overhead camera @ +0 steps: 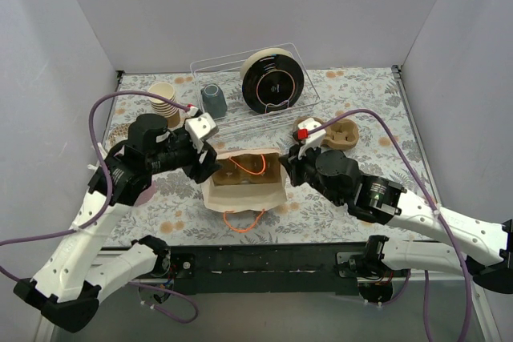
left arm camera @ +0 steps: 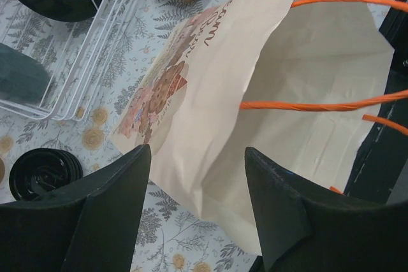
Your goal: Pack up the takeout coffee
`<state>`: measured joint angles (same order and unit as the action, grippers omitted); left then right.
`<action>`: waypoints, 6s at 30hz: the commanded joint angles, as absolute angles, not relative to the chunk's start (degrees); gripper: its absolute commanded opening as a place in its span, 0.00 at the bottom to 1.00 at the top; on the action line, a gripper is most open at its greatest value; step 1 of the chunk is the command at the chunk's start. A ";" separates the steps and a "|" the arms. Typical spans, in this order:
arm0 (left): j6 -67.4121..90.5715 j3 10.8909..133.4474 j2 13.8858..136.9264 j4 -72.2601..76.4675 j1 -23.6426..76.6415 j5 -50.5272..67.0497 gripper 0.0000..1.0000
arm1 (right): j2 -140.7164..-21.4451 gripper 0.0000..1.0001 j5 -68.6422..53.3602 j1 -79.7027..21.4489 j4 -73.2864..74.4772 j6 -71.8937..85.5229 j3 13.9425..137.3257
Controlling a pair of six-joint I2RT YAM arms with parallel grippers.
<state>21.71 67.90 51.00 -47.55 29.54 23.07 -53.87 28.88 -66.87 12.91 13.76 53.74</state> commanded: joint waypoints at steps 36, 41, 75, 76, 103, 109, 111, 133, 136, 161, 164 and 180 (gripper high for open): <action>11.95 66.71 52.13 -44.92 29.88 29.88 0.00 | -52.03 0.01 28.56 -67.15 17.75 18.72 57.22; 12.31 66.09 51.50 -44.74 29.88 30.06 0.00 | -52.03 0.11 29.09 -67.24 19.16 20.47 57.92; 11.07 59.42 41.66 -37.79 33.40 17.24 0.00 | -61.00 0.85 18.29 -29.71 61.88 24.71 64.34; 12.29 59.33 41.31 -37.53 33.49 16.10 0.00 | -61.00 0.85 17.59 -27.97 61.00 23.13 63.81; 25.05 54.67 44.47 -22.41 34.45 7.56 0.00 | -67.06 0.87 5.80 -14.68 50.80 7.38 57.30; 24.35 53.35 43.68 -22.23 34.37 8.52 0.00 | -67.59 0.87 5.53 -14.50 50.71 8.79 55.72; 24.00 53.35 43.77 -22.50 34.45 8.96 0.00 | -67.59 0.87 5.98 -14.50 51.24 9.49 55.64; 22.24 54.05 43.86 -24.26 34.37 10.11 0.00 | -68.38 0.72 7.47 -14.50 51.85 12.57 54.40; 21.97 54.05 43.59 -24.96 34.37 10.02 0.00 | -67.85 0.66 7.29 -14.50 52.38 11.78 56.07; 24.87 55.28 44.21 -29.97 34.37 9.23 0.00 | -65.91 0.43 -6.60 -45.05 48.69 -0.70 102.64; 25.92 56.60 45.44 -30.58 34.37 9.40 0.00 | -68.20 0.43 -4.31 -51.47 46.59 -1.66 107.39; 28.30 57.66 45.97 -31.90 34.37 10.11 0.00 | -72.77 0.43 5.53 -72.86 48.25 -10.99 112.23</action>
